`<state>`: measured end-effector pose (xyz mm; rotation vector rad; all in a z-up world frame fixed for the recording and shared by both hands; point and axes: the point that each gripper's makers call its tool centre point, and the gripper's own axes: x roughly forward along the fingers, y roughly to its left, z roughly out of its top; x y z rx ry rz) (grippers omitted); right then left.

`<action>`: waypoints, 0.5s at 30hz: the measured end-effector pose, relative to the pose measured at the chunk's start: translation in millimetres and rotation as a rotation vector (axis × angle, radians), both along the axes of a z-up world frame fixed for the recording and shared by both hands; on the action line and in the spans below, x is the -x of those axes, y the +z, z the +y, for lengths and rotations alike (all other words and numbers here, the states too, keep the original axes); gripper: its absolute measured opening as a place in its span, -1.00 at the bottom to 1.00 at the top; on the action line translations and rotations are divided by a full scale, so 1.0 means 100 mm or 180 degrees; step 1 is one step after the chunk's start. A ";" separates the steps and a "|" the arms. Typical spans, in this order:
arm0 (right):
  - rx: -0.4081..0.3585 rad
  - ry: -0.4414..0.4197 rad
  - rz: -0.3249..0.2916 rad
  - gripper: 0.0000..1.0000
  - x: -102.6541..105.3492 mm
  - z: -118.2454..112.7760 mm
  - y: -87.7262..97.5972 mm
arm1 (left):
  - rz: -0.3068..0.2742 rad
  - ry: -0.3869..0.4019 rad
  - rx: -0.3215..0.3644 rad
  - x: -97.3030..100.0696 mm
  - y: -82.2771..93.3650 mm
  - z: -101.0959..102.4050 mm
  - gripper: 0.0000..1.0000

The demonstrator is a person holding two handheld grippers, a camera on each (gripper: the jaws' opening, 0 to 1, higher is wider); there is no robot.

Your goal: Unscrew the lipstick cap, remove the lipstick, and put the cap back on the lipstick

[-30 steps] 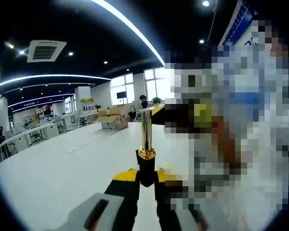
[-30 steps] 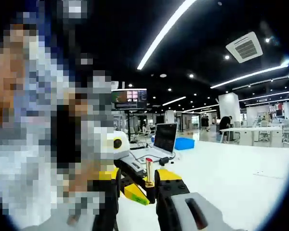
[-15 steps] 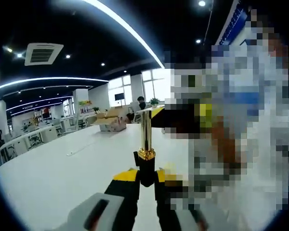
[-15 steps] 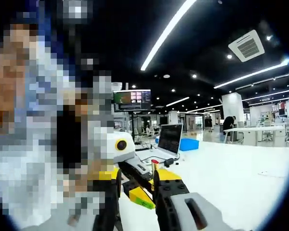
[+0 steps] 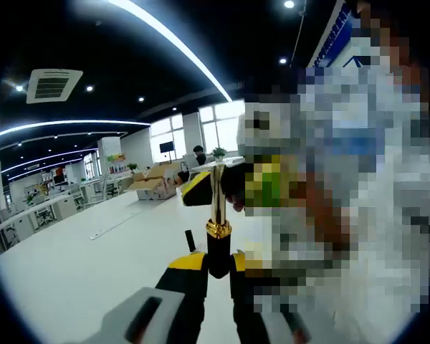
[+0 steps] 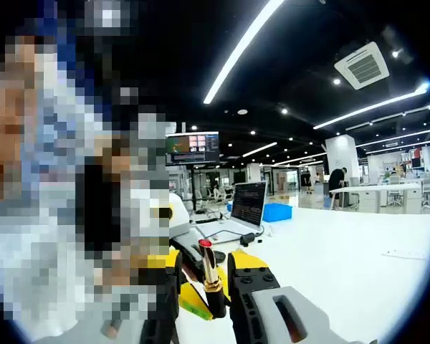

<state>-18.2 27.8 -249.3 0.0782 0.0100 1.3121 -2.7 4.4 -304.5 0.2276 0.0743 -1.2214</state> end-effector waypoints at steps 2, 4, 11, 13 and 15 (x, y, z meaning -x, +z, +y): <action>0.0027 0.0022 -0.0019 -0.65 0.02 0.01 -0.02 | -0.0009 -0.0037 -0.0003 0.03 0.00 -0.02 -0.73; 0.0039 0.0010 -0.0036 -0.71 0.02 0.01 -0.02 | -0.0017 -0.0046 -0.0020 0.04 0.00 -0.02 -0.73; 0.0067 0.0031 -0.0001 -0.83 0.01 0.01 -0.05 | 0.0011 -0.0085 -0.0048 0.05 -0.02 -0.03 -0.73; 0.0090 0.0025 -0.0023 -0.84 0.01 0.01 -0.05 | 0.0021 -0.0090 -0.0045 0.05 -0.03 -0.02 -0.73; 0.0101 0.0011 -0.0026 -0.85 0.00 0.01 -0.06 | 0.0032 -0.0105 -0.0036 0.05 -0.03 -0.02 -0.73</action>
